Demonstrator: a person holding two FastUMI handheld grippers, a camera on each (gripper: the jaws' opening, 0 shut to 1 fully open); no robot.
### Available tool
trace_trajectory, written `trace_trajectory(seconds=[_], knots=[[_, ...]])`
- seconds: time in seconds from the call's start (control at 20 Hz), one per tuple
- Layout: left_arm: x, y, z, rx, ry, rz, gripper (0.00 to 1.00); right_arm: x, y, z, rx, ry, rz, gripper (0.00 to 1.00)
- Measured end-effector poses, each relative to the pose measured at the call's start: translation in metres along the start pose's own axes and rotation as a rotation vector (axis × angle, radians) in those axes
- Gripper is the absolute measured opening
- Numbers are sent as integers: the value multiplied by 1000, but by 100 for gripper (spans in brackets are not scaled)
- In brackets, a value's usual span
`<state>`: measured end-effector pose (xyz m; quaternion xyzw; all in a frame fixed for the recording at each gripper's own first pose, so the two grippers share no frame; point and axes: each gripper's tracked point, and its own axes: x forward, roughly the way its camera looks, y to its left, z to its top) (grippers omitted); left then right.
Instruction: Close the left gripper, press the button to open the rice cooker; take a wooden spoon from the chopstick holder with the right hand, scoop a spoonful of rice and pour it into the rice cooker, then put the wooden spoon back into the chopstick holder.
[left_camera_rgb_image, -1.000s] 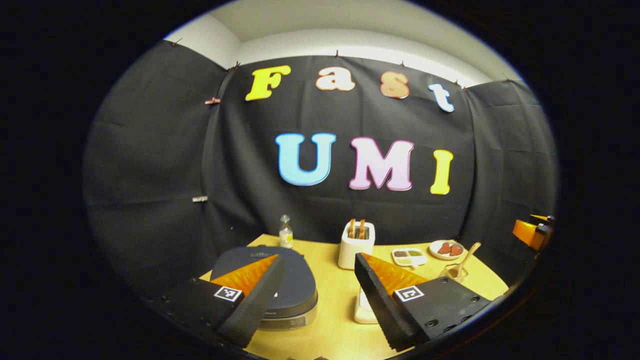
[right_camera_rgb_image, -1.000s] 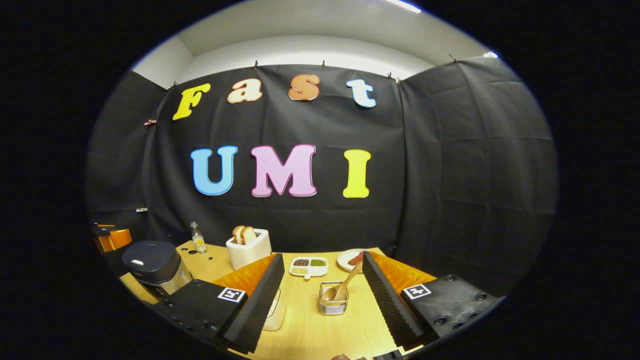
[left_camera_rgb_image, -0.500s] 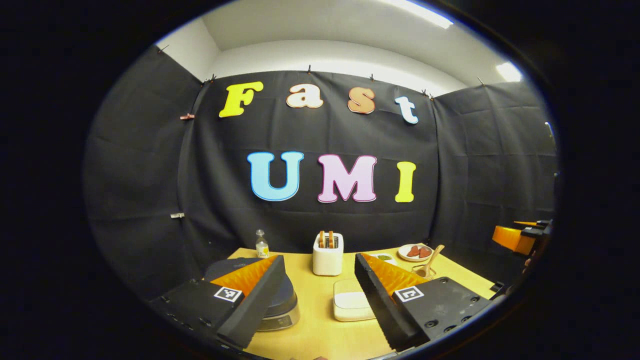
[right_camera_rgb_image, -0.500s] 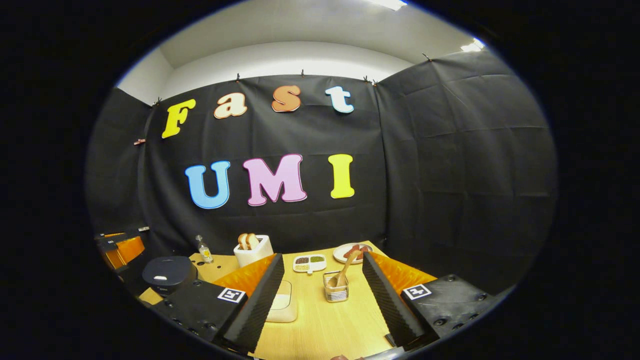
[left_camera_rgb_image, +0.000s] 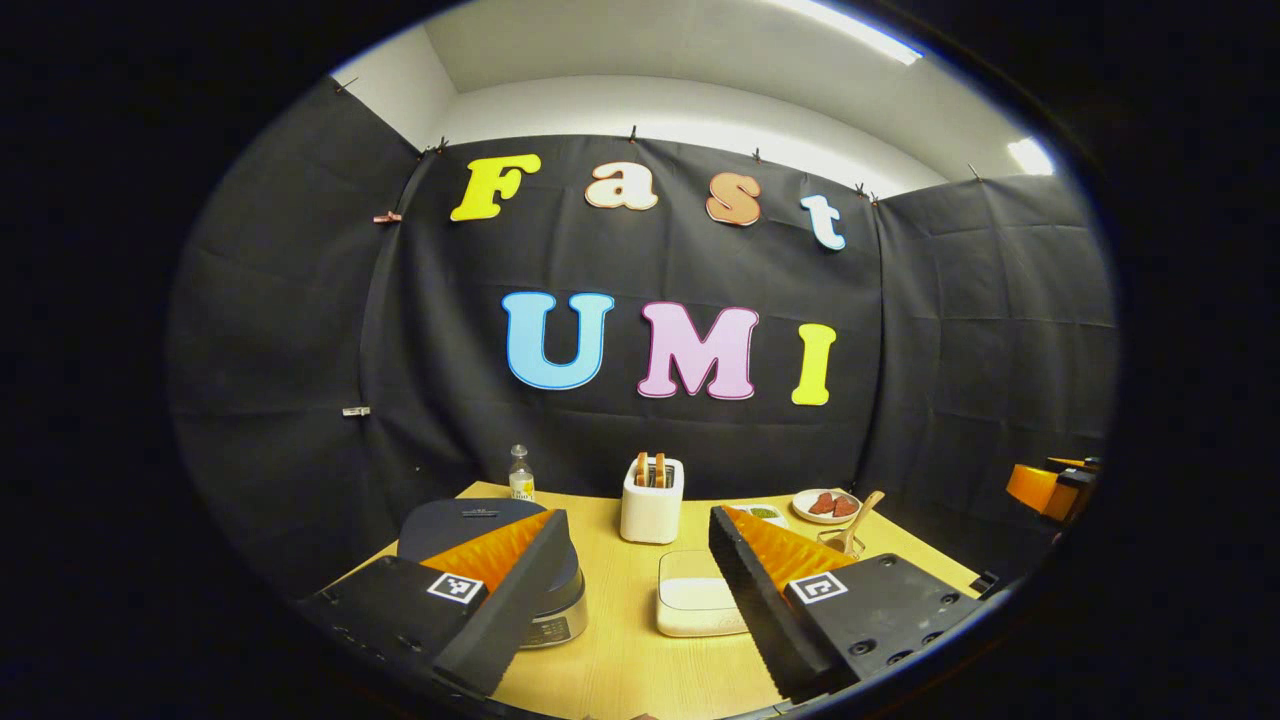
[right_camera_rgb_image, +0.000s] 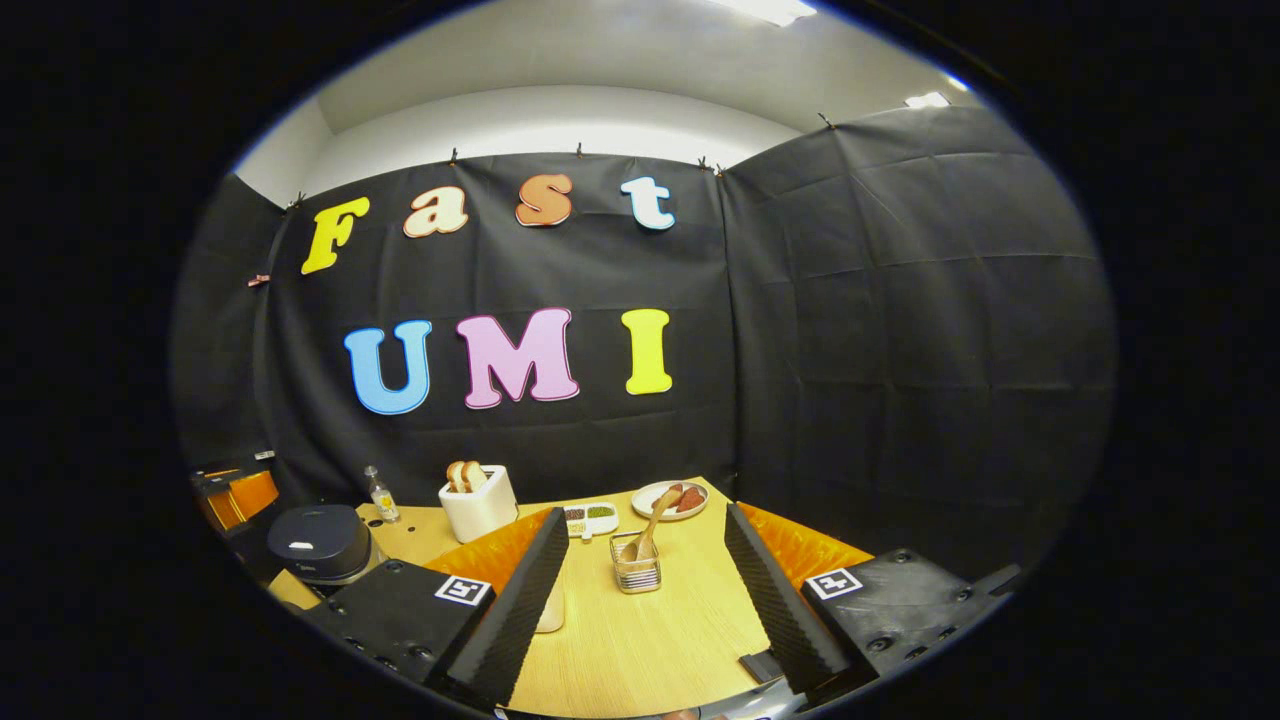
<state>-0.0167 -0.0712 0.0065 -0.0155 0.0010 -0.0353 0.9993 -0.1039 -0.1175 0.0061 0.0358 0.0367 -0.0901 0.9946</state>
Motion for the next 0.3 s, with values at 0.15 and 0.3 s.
trace_trajectory(seconds=[0.15, 0.3], knots=[[-2, -9, -10, 8, 11, 1, 95, -4, 11, -7, -33, -6, 31, 98], [-9, -19, -13, 19, 12, 9, 95, -9, 25, -5, -72, -38, 81, 98]])
